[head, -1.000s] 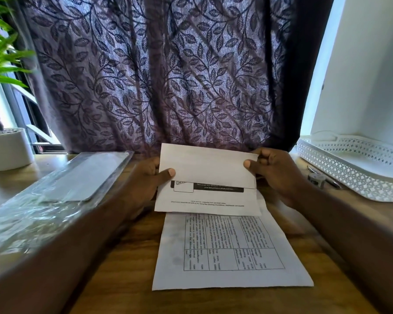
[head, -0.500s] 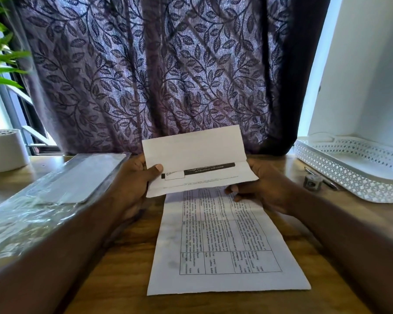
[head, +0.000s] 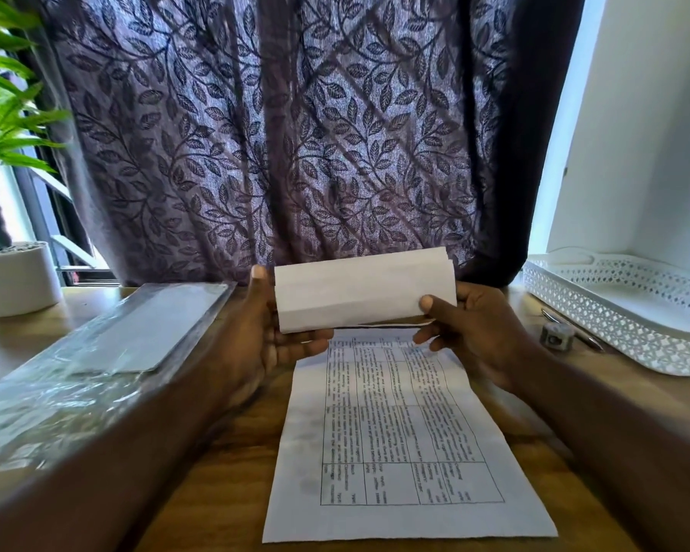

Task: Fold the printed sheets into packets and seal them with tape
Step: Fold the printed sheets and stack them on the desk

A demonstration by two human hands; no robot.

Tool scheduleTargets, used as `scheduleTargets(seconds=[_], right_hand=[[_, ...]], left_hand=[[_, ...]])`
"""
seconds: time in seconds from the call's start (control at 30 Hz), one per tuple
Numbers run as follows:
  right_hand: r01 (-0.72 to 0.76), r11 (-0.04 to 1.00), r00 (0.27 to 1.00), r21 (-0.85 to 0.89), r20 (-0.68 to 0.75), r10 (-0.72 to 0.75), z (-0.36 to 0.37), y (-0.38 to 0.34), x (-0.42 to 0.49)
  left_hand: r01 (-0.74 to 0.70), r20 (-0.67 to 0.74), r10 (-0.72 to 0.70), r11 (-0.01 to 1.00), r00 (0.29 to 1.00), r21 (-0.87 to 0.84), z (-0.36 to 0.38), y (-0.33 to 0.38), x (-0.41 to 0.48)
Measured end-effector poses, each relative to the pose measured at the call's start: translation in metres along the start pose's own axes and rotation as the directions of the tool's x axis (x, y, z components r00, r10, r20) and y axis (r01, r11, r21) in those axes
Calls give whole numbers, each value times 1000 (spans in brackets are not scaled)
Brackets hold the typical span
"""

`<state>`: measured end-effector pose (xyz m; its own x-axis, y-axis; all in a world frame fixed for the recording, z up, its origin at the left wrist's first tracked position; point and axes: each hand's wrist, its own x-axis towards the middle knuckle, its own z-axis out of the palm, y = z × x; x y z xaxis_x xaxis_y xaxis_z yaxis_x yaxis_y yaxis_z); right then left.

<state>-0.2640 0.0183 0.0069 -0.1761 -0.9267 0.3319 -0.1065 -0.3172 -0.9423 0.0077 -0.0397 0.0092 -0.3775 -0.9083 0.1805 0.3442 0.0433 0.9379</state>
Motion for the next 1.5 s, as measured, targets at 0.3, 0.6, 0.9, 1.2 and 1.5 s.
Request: scheduleTargets(seconds=[0.3, 0.6, 0.9, 1.2, 1.5], right_hand=[[5, 997, 997, -72, -72, -11, -1, -5, -2], [31, 996, 998, 89, -66, -25, 1, -10, -4], [-31, 971, 963, 239, 266, -35, 47, -16, -23], [-112, 975, 970, 192, 233, 65, 69, -6, -27], [-85, 889, 996, 451, 11, 89, 42, -20, -10]], left_hand=[[-109, 68, 101, 986, 993, 128, 7, -2, -9], [-96, -28, 105, 968, 994, 231, 15, 1, -11], [-84, 4, 84, 996, 996, 2, 40, -5, -23], [-166, 92, 151, 969, 984, 185, 44, -7, -27], [-136, 61, 128, 980, 990, 145, 35, -4, -20]])
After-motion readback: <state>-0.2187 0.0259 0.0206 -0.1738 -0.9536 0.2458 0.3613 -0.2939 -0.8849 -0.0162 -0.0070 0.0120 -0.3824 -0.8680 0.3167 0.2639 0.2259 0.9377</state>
